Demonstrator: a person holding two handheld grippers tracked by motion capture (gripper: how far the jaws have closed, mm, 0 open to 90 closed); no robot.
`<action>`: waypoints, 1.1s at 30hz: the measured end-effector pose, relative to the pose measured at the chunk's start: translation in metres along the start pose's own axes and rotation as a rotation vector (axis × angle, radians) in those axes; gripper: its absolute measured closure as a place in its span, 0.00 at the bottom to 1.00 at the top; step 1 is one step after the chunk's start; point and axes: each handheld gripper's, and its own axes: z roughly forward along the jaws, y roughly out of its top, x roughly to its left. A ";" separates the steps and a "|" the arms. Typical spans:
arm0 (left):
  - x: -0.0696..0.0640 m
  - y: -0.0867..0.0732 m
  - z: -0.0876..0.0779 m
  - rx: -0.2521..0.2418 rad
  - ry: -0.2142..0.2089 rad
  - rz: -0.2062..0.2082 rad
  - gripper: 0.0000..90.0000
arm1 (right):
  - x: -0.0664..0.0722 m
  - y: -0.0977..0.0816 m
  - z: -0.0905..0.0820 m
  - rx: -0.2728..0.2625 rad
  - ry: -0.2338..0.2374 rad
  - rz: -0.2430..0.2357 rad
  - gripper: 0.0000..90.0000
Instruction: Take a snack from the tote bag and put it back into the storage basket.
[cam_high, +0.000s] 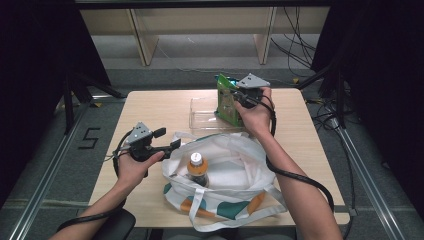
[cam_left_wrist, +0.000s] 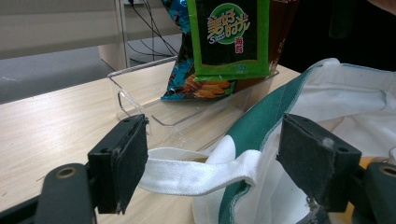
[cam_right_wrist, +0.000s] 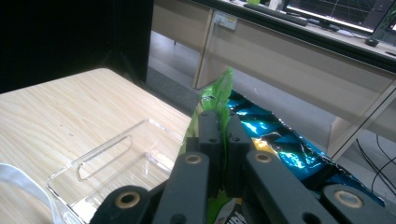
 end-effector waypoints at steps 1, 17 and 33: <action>0.000 0.000 -0.001 0.008 0.009 0.002 0.26 | 0.001 0.000 0.001 0.003 0.000 0.011 1.00; -0.001 0.000 0.000 0.007 0.005 0.004 0.26 | 0.005 -0.003 0.012 0.028 -0.008 -0.020 1.00; 0.000 0.000 0.000 0.006 0.005 0.003 0.26 | 0.009 0.001 0.020 0.031 0.003 -0.013 1.00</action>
